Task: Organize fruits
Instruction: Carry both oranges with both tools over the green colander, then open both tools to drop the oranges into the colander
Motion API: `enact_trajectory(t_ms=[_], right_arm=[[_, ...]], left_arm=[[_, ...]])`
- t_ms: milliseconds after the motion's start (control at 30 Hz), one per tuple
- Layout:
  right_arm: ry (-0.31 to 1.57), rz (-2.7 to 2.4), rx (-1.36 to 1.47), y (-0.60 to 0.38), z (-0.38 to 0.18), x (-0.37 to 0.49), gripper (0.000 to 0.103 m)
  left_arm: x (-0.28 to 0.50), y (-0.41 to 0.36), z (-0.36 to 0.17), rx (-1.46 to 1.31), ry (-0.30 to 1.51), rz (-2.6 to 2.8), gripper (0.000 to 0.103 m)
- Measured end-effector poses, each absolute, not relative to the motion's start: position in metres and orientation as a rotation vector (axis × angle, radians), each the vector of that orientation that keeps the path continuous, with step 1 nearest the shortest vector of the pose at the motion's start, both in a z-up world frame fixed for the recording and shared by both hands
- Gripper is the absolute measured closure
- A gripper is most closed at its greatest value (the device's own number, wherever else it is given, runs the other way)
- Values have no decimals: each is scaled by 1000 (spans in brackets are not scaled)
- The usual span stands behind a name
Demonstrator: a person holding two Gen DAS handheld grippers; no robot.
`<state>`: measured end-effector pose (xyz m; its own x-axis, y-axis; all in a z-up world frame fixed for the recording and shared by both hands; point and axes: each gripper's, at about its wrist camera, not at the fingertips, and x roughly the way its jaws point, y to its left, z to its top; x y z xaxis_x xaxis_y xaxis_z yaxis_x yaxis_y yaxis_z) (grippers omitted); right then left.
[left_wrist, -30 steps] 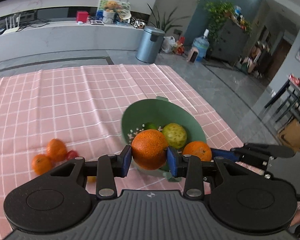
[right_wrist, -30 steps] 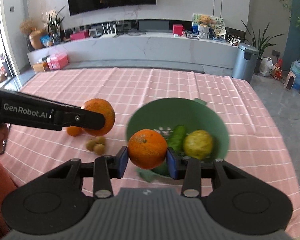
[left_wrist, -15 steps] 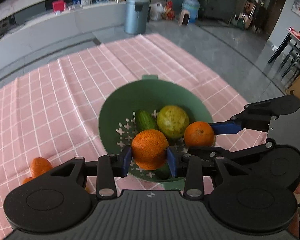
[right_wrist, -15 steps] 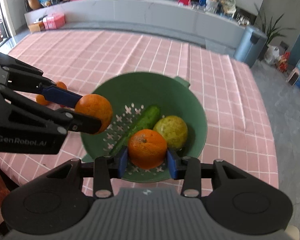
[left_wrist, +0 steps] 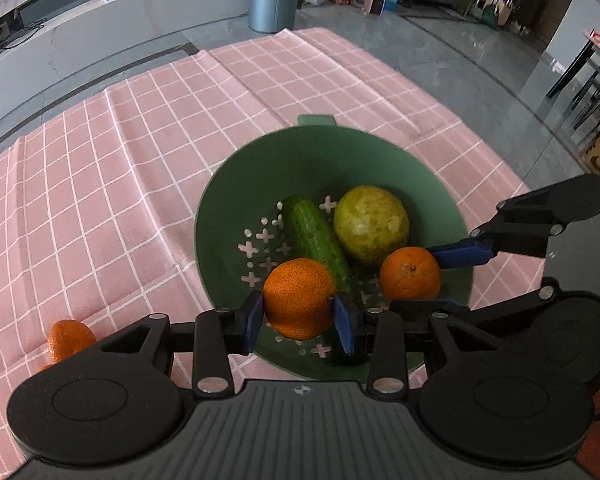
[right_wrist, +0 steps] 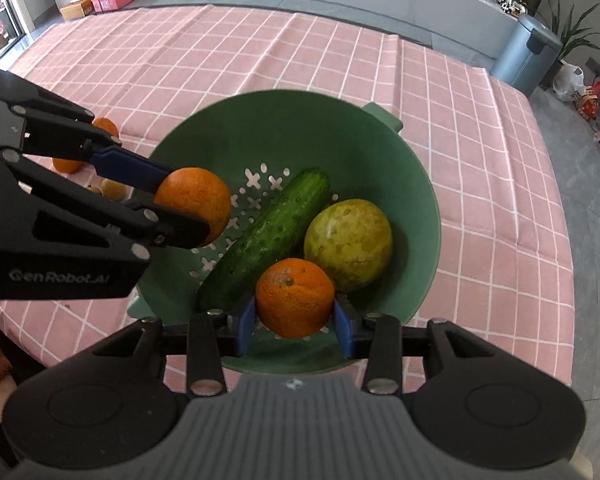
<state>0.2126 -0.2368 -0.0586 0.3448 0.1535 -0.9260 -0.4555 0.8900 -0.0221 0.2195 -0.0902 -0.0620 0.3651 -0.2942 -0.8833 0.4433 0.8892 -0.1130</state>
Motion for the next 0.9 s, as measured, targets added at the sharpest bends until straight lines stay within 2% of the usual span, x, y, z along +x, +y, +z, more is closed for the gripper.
enact_trajectory(t_ms=[500,733,767,800,900], right_arm=[[1206,397,-312,-239,-72,218,64],[1201,395,-342,-234,-69,216,63],[1194,390,-349,-234,-67,215,58],[1183,385,-356,-233,-65,214,48],[1148,378,-378,-232,-54,209,42]], left_arm=[[223,-102,-80,205,1137,-459,60],[223,-100,-77,177,1134,-437,51],[222,-99,-75,168,1131,-434,48],[221,-98,-72,160,1129,-435,47],[215,-95,-62,141,1112,-443,45]])
